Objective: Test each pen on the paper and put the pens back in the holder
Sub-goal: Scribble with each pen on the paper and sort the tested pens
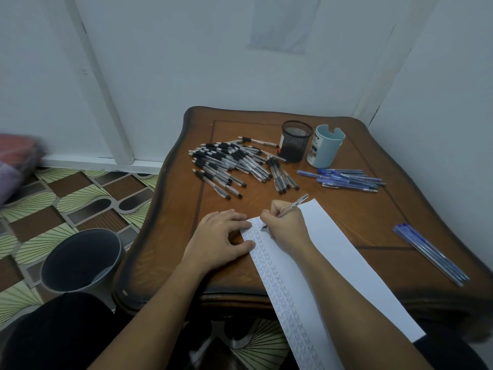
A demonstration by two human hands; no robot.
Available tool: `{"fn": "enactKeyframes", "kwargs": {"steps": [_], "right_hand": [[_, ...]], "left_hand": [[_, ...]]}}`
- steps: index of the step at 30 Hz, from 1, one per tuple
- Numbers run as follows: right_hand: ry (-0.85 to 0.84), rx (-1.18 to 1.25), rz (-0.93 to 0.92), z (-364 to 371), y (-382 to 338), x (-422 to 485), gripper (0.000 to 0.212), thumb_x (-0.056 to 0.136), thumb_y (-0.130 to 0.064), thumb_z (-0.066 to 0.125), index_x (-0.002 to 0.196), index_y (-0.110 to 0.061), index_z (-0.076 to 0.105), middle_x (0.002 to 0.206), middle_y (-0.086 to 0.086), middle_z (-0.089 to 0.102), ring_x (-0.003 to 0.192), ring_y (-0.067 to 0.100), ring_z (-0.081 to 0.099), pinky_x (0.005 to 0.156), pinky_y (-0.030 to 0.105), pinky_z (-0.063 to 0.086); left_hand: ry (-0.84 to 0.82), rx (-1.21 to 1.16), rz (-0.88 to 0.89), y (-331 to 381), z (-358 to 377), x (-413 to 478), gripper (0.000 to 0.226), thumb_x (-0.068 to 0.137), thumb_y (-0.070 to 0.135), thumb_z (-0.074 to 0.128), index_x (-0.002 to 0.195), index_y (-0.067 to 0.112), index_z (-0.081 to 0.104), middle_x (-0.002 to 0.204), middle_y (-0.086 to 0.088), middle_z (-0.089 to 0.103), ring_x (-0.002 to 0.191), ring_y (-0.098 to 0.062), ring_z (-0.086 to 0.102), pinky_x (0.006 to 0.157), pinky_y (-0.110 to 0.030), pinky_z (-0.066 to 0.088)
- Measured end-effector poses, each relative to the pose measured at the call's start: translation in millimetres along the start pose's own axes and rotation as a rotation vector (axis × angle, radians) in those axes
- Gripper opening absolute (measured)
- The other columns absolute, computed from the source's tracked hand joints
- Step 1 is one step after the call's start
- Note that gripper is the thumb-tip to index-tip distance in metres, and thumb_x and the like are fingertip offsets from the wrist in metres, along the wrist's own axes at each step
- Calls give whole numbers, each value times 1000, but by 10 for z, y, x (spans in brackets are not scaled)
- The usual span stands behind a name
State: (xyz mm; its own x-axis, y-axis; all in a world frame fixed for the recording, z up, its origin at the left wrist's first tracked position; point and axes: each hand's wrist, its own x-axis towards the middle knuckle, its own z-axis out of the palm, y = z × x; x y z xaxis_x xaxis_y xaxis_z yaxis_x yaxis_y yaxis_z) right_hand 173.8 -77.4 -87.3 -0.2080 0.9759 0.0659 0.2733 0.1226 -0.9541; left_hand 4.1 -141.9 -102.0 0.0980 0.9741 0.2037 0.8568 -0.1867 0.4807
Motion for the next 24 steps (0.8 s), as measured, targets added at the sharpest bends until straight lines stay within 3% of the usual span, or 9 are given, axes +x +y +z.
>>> {"fn": "enactKeyframes", "kwargs": {"steps": [3,9,19,24], "right_hand": [[32,9,4,-4,12,14,44,88,-4,63,54,-17,38,50,0,36,47,12,36,46,22,34],[13,-10,-11,-2,-1,-1,42,88,-5,63,55,-16,39,51,0,38,48,11,38,47,21,36],[25,-30,17,-27,-9,-11,41,88,-5,62,55,-16,39,53,-1,36,47,5,35,47,18,33],[23,-50,-2,8,-70,24,40,91,-11,64,57,-15,43,55,3,41,50,9,40,53,29,37]], "left_hand": [[7,-11,7,1,5,-2,68,71,75,41,123,37,63,135,22,52,134,0,36,112,-31,18],[-11,-1,-7,-3,0,6,55,78,66,55,125,37,61,137,22,50,134,1,33,113,-32,17],[-21,0,0,26,-2,4,58,77,67,52,126,37,60,138,22,49,134,0,33,113,-31,15],[0,-3,3,21,-84,30,56,78,66,54,126,37,60,138,22,49,134,1,33,114,-32,16]]}}
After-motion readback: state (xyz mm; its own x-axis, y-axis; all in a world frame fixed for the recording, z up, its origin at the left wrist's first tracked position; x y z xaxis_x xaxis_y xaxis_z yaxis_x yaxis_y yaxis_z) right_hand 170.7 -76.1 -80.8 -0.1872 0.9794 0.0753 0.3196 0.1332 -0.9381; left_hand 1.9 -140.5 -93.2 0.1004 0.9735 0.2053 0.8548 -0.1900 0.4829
